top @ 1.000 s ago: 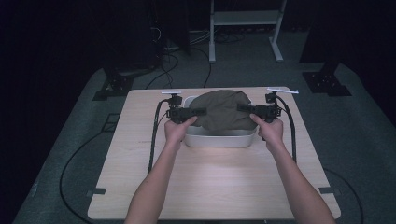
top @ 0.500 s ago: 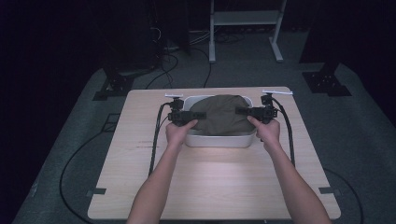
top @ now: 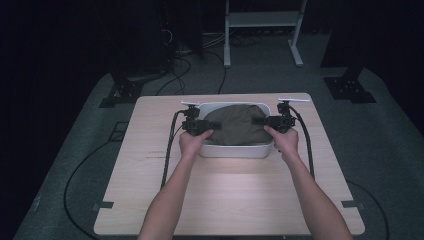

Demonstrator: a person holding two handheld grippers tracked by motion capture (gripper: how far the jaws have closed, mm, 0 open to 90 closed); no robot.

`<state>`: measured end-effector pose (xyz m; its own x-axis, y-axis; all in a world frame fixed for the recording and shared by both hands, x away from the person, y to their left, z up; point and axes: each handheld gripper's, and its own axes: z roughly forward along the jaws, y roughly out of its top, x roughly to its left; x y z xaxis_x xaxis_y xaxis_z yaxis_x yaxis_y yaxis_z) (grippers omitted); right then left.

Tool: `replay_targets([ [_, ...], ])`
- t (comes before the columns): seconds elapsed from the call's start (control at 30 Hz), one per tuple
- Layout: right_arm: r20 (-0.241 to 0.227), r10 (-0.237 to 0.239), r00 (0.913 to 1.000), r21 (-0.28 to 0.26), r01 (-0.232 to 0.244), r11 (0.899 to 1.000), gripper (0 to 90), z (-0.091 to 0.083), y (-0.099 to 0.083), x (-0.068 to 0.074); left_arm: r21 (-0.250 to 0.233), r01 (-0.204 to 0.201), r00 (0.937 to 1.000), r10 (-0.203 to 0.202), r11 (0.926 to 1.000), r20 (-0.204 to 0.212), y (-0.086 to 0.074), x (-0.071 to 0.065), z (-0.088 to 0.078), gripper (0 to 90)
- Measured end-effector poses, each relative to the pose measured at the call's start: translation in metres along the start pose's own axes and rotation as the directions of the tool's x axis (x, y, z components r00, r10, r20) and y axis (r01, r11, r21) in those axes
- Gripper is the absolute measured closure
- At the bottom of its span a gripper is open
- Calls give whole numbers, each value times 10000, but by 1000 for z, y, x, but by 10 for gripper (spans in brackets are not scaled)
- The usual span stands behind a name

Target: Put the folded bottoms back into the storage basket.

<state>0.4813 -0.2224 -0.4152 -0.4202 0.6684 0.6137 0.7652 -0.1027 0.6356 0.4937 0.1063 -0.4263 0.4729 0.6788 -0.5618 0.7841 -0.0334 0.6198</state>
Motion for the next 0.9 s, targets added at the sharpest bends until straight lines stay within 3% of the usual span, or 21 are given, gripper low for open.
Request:
replay_targets([
  [0.27,244,-22,9997,231,17,9997,743,4,-1,-1,189,-134,9998,137,9997,-165,-1,1,2,568],
  [0.47,534,-83,9985,247,70,9997,742,4,-1,-3,218,-146,9993,154,9997,-344,-1,-4,3,491],
  [0.73,1157,-519,9919,696,440,9966,739,11,-3,-2,-26,-182,9989,180,9998,-437,0,-8,0,436],
  [0.9,1215,-667,9903,832,568,9949,708,13,-4,0,-271,-90,9991,78,9996,-426,0,-5,-7,431],
])
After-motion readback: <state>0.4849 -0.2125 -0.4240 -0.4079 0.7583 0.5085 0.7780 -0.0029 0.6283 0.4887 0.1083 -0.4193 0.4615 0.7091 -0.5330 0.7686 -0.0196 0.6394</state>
